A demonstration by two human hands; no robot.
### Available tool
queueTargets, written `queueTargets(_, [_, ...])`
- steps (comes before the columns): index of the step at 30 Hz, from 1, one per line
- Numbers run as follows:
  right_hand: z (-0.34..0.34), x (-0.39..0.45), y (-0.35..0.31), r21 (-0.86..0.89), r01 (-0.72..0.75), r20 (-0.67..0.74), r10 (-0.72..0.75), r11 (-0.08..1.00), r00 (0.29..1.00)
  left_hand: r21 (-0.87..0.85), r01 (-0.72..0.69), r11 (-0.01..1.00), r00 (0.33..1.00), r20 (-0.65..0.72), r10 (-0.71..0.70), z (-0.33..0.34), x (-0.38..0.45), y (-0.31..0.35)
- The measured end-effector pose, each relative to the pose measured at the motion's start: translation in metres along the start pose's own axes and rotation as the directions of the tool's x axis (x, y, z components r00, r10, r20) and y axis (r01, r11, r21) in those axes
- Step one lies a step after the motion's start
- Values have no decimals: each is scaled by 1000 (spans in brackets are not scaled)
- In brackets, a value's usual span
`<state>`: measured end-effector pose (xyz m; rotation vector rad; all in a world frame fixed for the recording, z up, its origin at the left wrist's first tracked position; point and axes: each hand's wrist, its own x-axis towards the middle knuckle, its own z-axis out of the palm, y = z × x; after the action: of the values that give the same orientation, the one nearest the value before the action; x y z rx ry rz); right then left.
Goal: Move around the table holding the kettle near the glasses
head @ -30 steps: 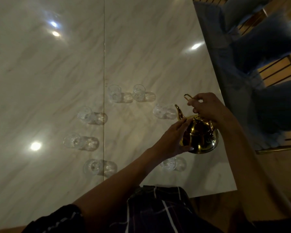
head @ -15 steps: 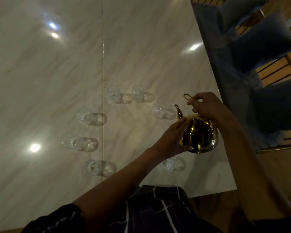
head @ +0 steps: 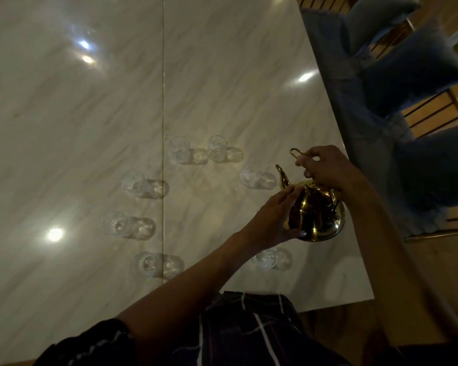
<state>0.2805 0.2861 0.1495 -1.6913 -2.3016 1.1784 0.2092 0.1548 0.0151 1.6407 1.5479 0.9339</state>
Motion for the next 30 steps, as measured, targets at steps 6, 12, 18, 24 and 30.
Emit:
queueTargets(6, [-1,0,-1,-3,6,3,-6,1000,1000,5,-18,1000,1000,-8,18,0,0,1])
queueTargets(12, [-1,-2,-3,10,10,5,-10,1000,1000,-14,-43,999,998,-40,43,-3,-1,5])
queueTargets(18, [-1,-1,-5,4,5,6,-5,1000,1000,-21,-46,999,999,-30,45,-4,-1,5])
queueTargets(24, [-2,-2,-6,-8,5,1,-5,1000,1000,-9,-34,999,999,-24,33,0,0,0])
queueTargets(30, [-2,-1,-6,-19,-3,1,3,1000,1000,-28,-57,998,997,-47,55,-3,1,4])
